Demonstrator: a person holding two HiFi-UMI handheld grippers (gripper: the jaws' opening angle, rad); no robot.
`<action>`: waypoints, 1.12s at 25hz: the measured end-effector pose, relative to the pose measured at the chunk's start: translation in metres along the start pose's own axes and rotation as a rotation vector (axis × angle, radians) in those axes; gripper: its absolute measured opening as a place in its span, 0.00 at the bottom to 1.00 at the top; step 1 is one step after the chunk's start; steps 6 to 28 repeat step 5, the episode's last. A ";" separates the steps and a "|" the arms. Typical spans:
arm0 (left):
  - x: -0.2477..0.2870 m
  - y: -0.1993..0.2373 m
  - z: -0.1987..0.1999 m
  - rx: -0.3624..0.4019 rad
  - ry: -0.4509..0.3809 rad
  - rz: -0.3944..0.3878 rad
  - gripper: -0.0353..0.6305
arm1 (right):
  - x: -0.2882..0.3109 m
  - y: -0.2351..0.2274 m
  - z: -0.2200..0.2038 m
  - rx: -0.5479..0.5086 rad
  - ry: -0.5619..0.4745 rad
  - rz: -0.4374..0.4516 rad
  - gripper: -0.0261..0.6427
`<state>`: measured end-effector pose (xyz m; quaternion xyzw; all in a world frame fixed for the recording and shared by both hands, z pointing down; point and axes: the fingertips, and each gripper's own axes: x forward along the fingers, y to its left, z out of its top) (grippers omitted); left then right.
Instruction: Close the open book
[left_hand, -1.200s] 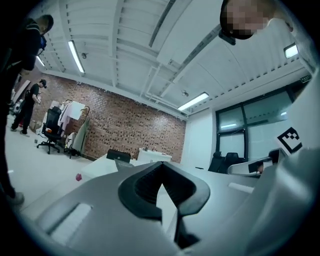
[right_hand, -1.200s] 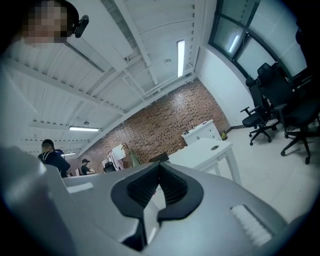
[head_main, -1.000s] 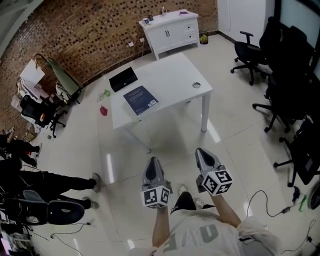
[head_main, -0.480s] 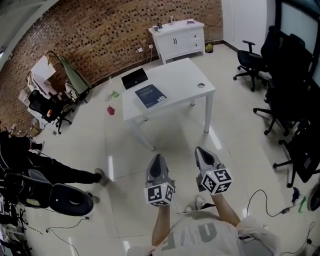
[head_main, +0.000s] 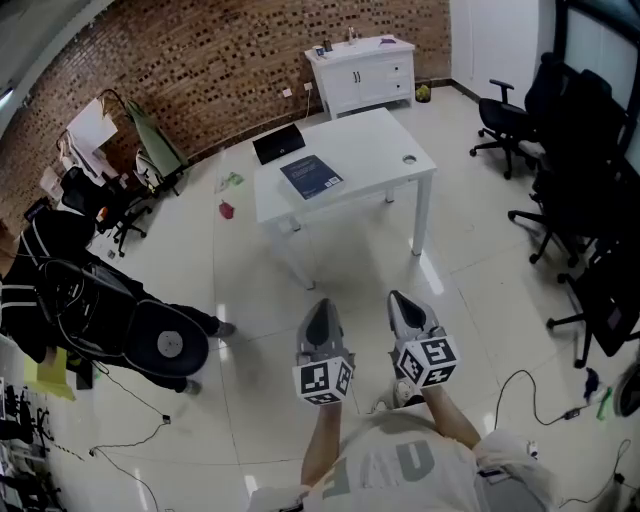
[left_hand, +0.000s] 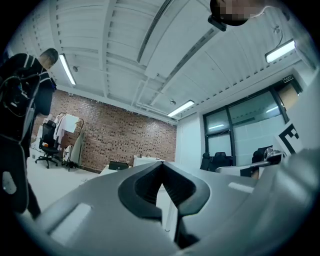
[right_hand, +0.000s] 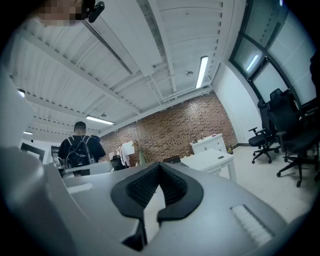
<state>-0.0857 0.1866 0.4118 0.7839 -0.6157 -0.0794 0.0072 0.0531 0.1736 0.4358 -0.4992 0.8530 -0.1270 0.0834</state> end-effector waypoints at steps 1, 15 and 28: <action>0.001 -0.002 0.000 0.001 -0.001 -0.004 0.07 | 0.001 0.000 0.001 -0.002 0.000 0.001 0.04; 0.025 -0.010 -0.006 0.002 -0.003 -0.009 0.07 | 0.017 -0.020 0.005 -0.001 0.001 0.010 0.04; 0.025 -0.010 -0.006 0.002 -0.003 -0.009 0.07 | 0.017 -0.020 0.005 -0.001 0.001 0.010 0.04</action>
